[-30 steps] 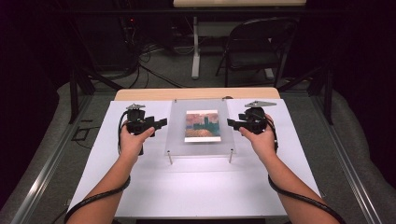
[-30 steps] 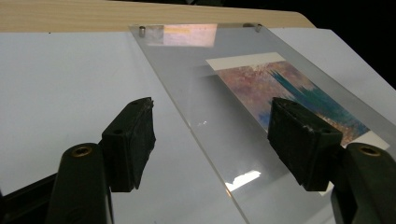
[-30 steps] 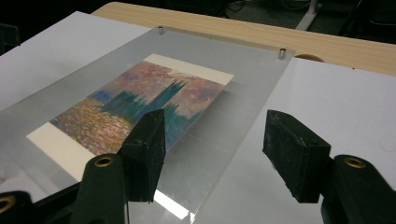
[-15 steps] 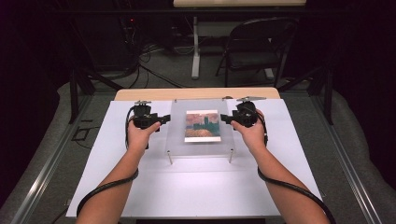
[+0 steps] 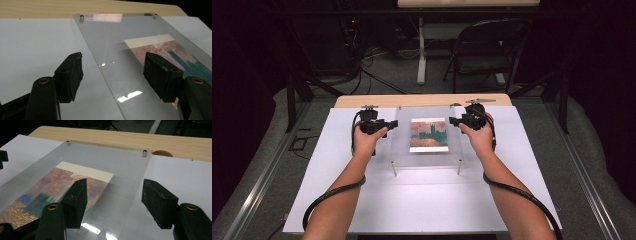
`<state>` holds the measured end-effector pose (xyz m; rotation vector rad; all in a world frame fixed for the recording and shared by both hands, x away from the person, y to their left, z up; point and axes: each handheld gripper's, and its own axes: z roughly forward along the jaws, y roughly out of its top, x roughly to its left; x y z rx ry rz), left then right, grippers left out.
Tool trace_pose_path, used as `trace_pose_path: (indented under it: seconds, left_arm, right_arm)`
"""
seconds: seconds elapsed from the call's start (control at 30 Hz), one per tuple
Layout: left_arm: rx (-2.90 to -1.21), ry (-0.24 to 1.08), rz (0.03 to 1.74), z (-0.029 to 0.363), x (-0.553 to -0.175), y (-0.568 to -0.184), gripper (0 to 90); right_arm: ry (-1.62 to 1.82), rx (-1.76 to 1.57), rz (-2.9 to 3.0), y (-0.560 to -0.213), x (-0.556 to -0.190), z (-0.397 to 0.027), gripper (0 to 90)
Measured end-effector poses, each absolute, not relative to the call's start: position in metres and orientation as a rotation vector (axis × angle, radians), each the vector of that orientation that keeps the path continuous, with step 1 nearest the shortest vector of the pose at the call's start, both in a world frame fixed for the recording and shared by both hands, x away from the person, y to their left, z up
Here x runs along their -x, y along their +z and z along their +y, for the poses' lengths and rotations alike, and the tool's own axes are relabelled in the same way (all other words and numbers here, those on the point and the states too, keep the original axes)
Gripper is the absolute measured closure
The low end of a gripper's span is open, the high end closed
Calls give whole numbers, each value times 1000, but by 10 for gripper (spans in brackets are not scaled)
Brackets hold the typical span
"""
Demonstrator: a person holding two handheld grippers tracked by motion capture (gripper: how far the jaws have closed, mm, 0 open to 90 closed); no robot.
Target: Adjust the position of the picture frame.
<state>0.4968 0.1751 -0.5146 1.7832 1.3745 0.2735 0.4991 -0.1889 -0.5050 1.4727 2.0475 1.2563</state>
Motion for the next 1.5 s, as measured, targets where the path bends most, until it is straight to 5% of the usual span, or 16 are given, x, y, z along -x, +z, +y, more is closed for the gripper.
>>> trace_pose_path:
  seconds: [1.5]
  left_arm:
    - [-1769,73,1423,155,-511,-546,311]
  right_arm:
    - [1234,-1608,2168,-538,-511,-184,353]
